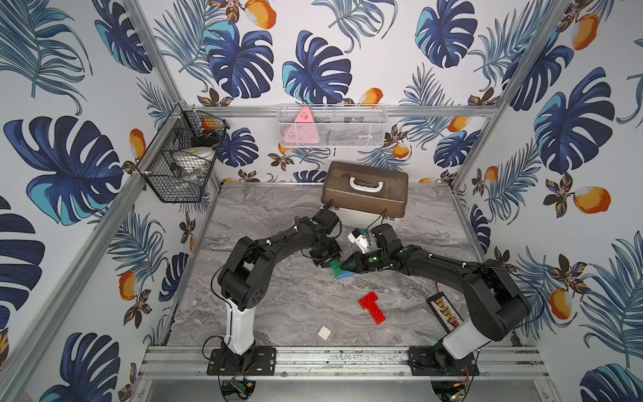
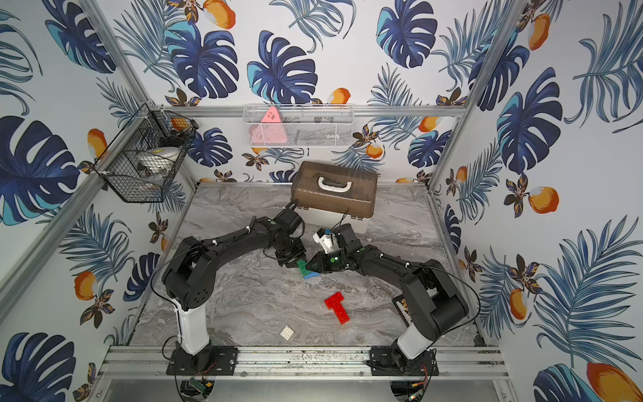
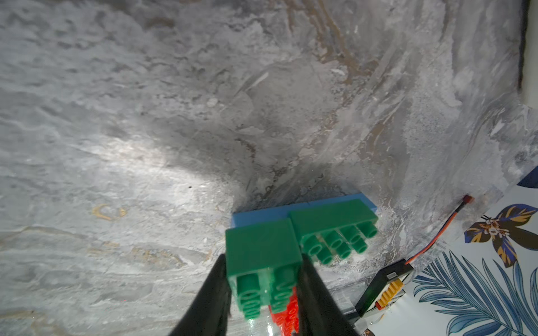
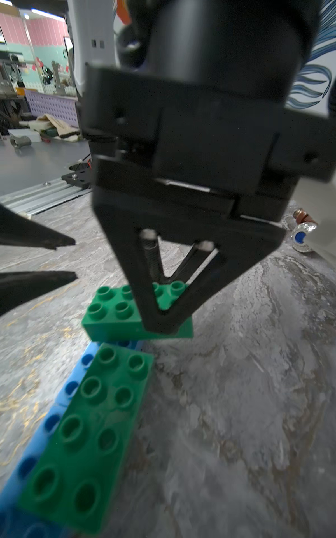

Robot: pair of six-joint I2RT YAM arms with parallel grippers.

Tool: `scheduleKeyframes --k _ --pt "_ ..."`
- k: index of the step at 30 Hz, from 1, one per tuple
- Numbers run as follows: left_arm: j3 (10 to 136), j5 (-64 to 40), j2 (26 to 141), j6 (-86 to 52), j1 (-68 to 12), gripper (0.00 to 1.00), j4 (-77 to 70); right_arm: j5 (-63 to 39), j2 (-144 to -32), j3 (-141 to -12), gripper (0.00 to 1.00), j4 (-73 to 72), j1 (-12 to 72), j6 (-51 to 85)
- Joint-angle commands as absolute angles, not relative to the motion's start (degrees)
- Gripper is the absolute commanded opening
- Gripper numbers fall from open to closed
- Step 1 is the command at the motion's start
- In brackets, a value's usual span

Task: Assemble a small pinwheel with lego
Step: Assemble the lego brick with the lego brick.

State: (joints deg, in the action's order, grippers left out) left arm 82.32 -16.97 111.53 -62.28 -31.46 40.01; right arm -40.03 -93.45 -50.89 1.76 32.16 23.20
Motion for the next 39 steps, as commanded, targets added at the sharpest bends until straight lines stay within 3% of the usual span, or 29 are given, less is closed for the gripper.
scheduleKeyframes --k 1,39 --pt "82.89 -17.04 111.89 -60.94 -31.49 0.05 41.96 -42.61 -94.36 -52.03 0.18 -0.16 32.51 23.77" --pt "96.93 -15.23 120.25 -51.19 -31.63 0.0 51.42 -39.9 -100.29 -49.16 0.14 -9.84 31.67 33.05"
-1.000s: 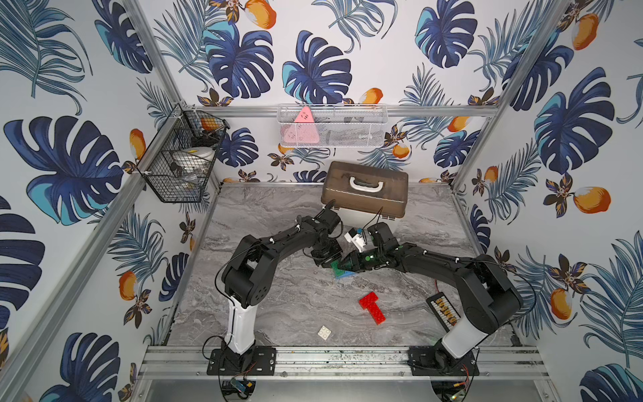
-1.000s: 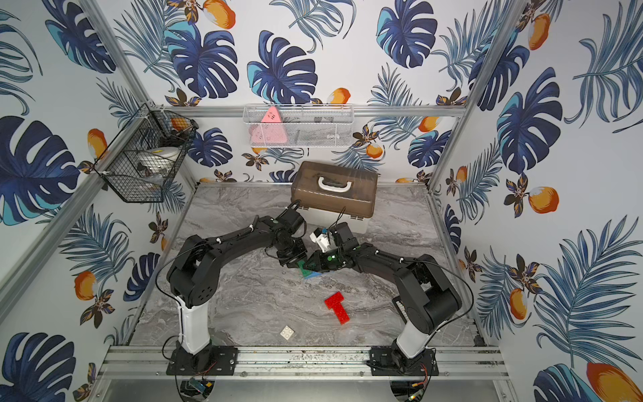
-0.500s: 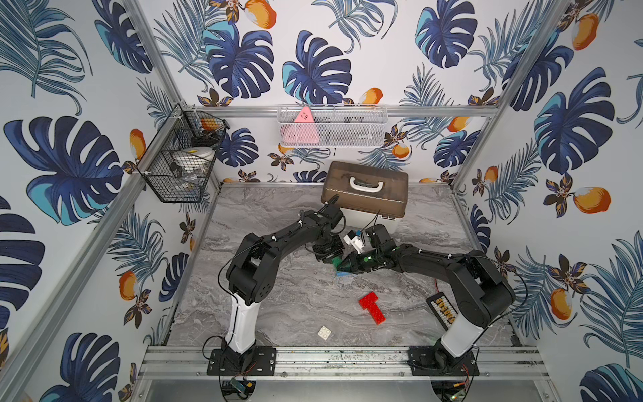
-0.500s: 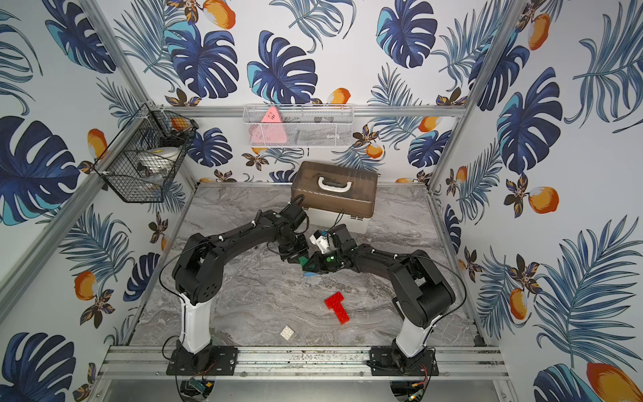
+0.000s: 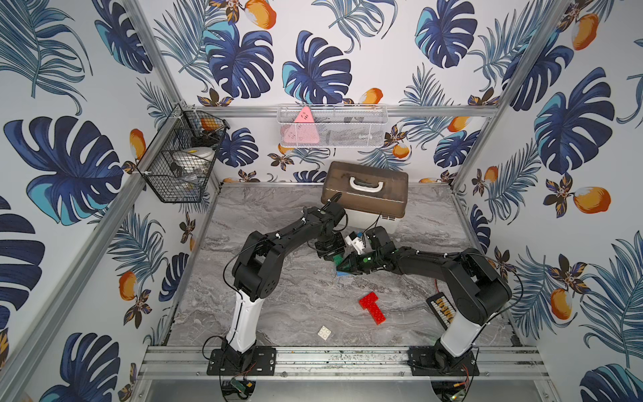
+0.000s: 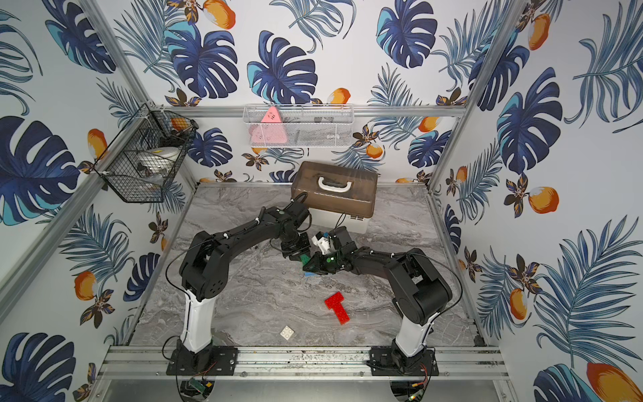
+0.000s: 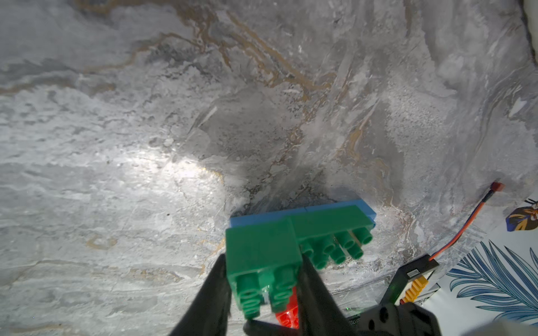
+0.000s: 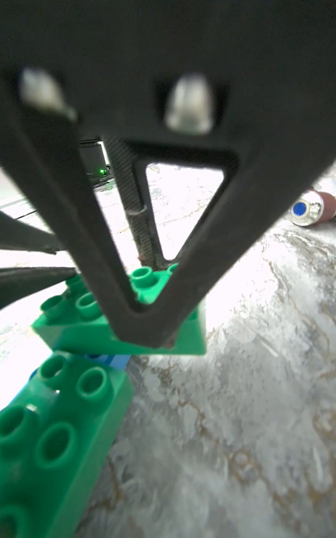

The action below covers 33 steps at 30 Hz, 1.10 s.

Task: Assemble a small pinwheel with lego
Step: Assemble the lego brick with the lego brick.

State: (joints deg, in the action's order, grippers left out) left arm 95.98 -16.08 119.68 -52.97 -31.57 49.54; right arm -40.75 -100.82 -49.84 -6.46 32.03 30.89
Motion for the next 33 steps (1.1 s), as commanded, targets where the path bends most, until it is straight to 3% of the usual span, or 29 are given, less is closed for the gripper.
scheduleKeyframes --k 1,24,33 --pt "97.31 -14.93 120.47 -50.79 -31.61 0.0 51.86 -39.99 -100.23 -48.76 0.14 -10.45 31.49 33.5" --pt "98.43 -14.68 123.21 -49.81 -32.49 0.0 50.12 -39.93 -101.43 -45.62 0.12 -19.28 30.33 40.1" --pt "98.63 -14.89 122.95 -50.98 -32.59 0.0 49.49 -35.07 -100.85 -46.63 0.11 -11.58 30.32 37.62"
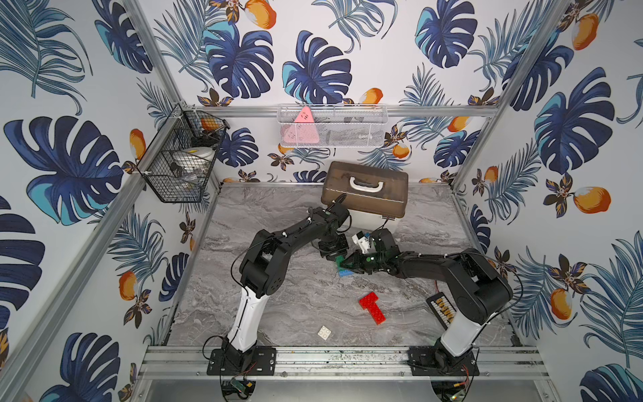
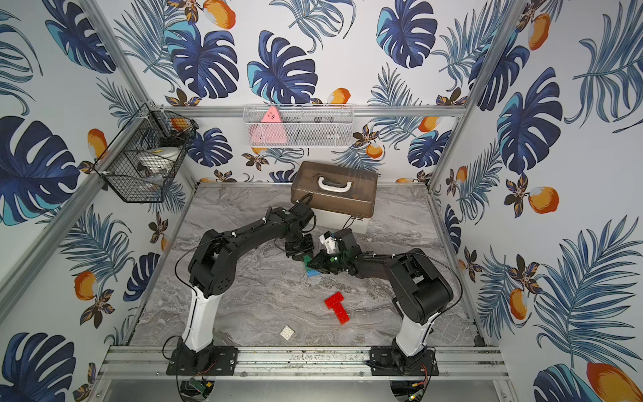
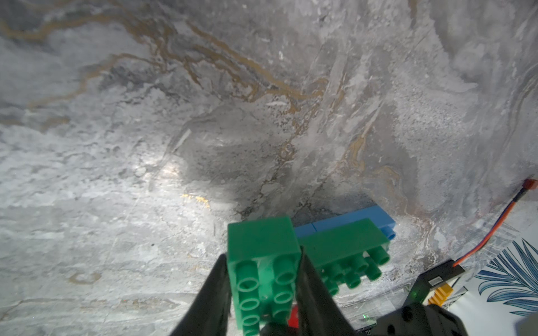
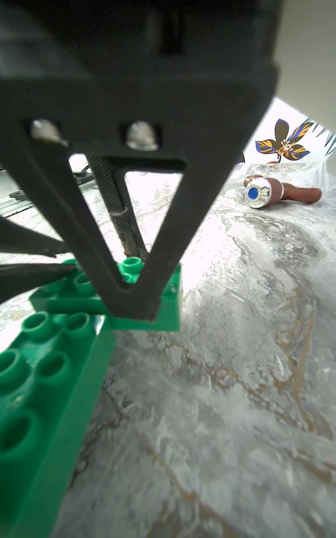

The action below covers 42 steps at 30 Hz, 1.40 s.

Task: Assemble a small pinwheel with lego
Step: Assemble the lego brick with the lego brick.

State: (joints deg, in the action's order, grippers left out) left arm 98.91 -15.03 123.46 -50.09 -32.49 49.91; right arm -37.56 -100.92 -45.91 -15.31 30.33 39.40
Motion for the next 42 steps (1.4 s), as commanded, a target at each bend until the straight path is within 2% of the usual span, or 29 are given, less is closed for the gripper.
scheduleKeyframes --k 1,11,22,30,35,42 --pt "98.61 -14.73 122.8 -51.15 -32.57 0.0 49.72 -34.7 -100.88 -46.71 0.11 -10.54 30.28 37.09" --pt "96.95 -15.96 121.73 -52.3 -32.62 0.02 47.82 -30.83 -101.43 -47.56 0.11 -3.7 30.24 36.07" --pt "95.17 -16.79 121.11 -52.74 -32.68 0.14 46.71 -28.52 -103.06 -48.56 0.09 2.1 29.27 36.73" --pt "96.05 -16.52 120.67 -53.15 -32.62 0.17 47.23 -27.96 -103.23 -48.37 0.07 3.75 28.92 36.76" --pt "96.42 -16.87 120.41 -53.5 -32.64 0.24 47.22 -27.95 -103.73 -48.47 0.07 4.17 28.96 36.76" --pt "95.02 -17.45 120.45 -53.61 -32.54 0.45 46.76 -28.21 -104.43 -48.16 0.06 3.82 28.25 37.48"
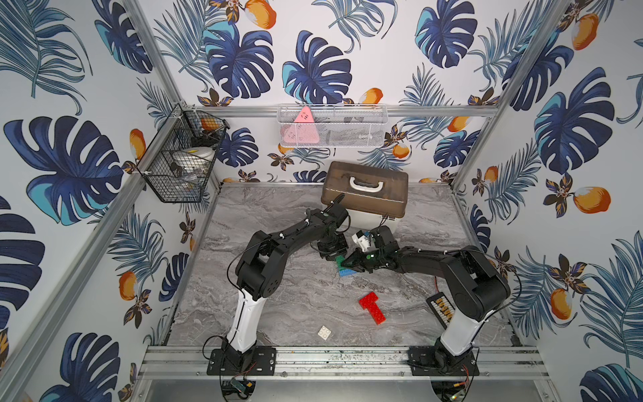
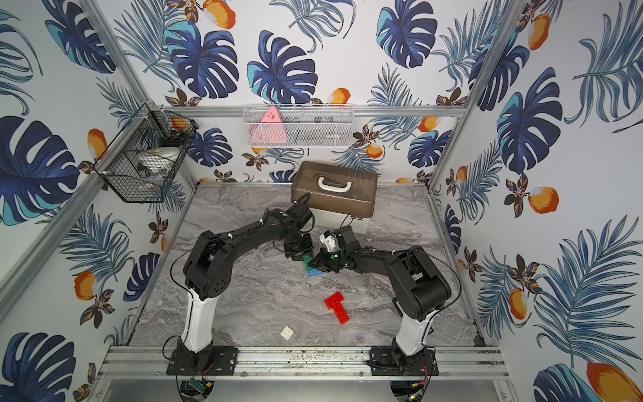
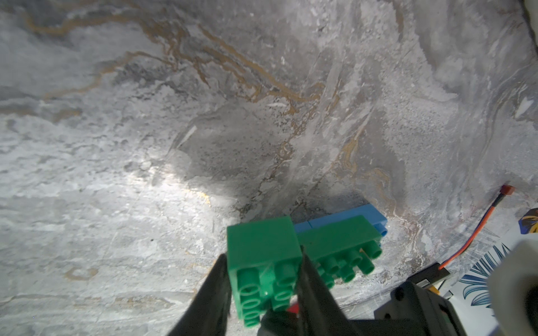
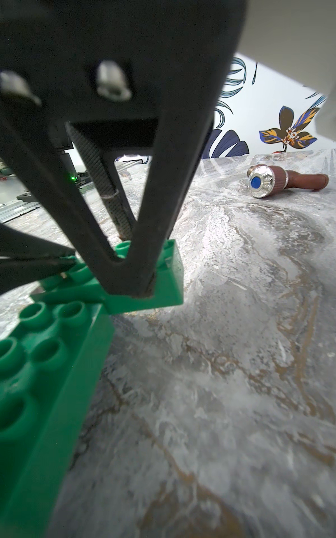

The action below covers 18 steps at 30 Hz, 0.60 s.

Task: Assemble a small pinwheel with lego
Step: Assemble the lego brick with the lego brick.

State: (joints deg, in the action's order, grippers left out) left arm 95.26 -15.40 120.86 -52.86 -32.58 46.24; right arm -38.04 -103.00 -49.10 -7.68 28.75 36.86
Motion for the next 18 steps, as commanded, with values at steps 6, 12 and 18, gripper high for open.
scheduleKeyframes --k 6,12,18 --pt "94.93 -15.83 119.32 -53.17 -32.34 0.64 45.46 -29.5 -104.95 -46.93 0.05 2.52 27.13 38.55" --pt "94.74 -13.16 116.57 -52.75 -31.73 0.65 44.56 -32.28 -104.57 -46.29 0.05 -1.05 26.76 38.41" --pt "87.63 -10.26 106.55 -43.17 -31.33 0.67 31.0 -43.93 -100.45 -45.71 0.14 -17.53 26.98 46.16"
